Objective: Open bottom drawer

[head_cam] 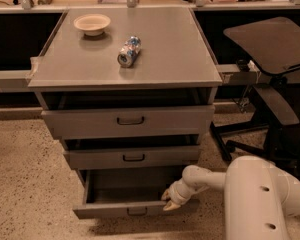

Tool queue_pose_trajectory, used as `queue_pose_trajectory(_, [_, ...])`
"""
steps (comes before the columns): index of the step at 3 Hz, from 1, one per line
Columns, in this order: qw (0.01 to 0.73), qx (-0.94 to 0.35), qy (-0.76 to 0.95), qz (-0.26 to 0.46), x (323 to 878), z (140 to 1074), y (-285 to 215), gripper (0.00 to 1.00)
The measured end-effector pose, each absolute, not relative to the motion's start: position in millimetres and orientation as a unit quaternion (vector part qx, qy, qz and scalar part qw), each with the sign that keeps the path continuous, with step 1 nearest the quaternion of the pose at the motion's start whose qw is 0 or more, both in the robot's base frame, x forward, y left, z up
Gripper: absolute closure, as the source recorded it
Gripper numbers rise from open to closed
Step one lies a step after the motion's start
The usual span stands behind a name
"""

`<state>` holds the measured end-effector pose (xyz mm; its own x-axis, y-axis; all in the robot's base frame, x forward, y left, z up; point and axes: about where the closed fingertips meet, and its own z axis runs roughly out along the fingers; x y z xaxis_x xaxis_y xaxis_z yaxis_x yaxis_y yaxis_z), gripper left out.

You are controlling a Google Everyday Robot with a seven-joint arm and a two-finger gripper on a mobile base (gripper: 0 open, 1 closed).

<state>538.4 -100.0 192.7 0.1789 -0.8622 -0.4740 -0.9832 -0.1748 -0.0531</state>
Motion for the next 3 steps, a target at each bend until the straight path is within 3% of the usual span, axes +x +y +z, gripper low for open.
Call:
queue_pose_trajectory(1, [0.172, -0.758, 0.600, 0.188, 513.4, 201.7, -85.3, 0.58])
queue_pose_trajectory(2, [0.168, -0.760, 0.597, 0.195, 504.1, 200.9, -82.1, 0.41])
queue_pose_trajectory(3, [0.168, -0.759, 0.597, 0.198, 503.9, 199.2, -81.9, 0.10])
